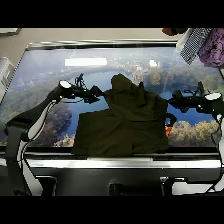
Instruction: Fold the clothes and pants, and hang the long-sleeved shirts on hangers.
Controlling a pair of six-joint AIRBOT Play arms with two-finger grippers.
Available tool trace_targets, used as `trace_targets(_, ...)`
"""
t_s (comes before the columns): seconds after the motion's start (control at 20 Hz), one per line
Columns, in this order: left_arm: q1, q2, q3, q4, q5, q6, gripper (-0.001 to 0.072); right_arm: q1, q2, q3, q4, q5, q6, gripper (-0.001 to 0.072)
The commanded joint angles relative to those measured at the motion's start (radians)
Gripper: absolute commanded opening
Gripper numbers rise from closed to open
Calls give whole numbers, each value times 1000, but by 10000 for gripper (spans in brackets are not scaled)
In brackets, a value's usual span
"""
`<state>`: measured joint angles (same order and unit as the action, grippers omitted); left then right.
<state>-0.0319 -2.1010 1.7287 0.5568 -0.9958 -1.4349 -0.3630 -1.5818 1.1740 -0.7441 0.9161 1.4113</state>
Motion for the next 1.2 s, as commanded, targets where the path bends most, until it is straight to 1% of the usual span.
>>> trace_targets(0.0, -37, -23, 0, 0, 58, -17, 519, 0, 0, 0, 0, 3, 0, 30)
trace_targets(0.2, -67, -23, 1, -58, 155, -17, 512, 0, 0, 0, 0, 3, 0, 30)
trace_targets(0.25, -77, -25, 1, -60, 164, -17, 480, 0, 1, 0, 0, 3, 0, 30)
trace_targets(0.3, -85, -27, 1, -60, 165, -17, 415, 0, 1, 0, 0, 3, 1, 30)
trace_targets(0.35, -89, -29, 1, -60, 159, -15, 233, 0, 1, 0, 0, 3, 2, 30)
trace_targets(0.4, -89, -27, 1, -60, 147, 0, 21, 0, 1, 0, 0, 2, 3, 30)
trace_targets(0.5, -69, -10, 1, -58, 109, 22, 11, 0, 1, 0, 0, 0, 3, 30)
trace_targets(0.6, -31, 34, 1, -9, 70, 6, 9, 0, 1, 0, 0, -1, 3, 30)
trace_targets(0.65, -13, 64, 1, 56, 45, -43, 9, 0, 0, 0, 0, 0, 3, 30)
trace_targets(0.7, 3, 98, 1, 138, 8, -111, 9, 0, 1, 0, 0, 2, 3, 30)
trace_targets(0.8, 16, 170, 1, 330, -108, -260, 9, 1, 0, 0, -8, 3, 3, 30)
trace_targets(0.9, 11, 243, 0, 526, -233, -368, 9, 1, 0, -1, -16, 9, 3, 30)
trace_targets(1.0, 7, 301, 0, 711, -324, -480, 10, 1, 0, -1, -26, 17, 4, 30)
trace_targets(1.05, 5, 326, -5, 774, -357, -507, 10, 1, 0, -1, -26, 22, 3, 30)
trace_targets(1.15, 3, 358, -20, 840, -422, -522, 11, 1, 0, -1, -27, 29, 3, 30)
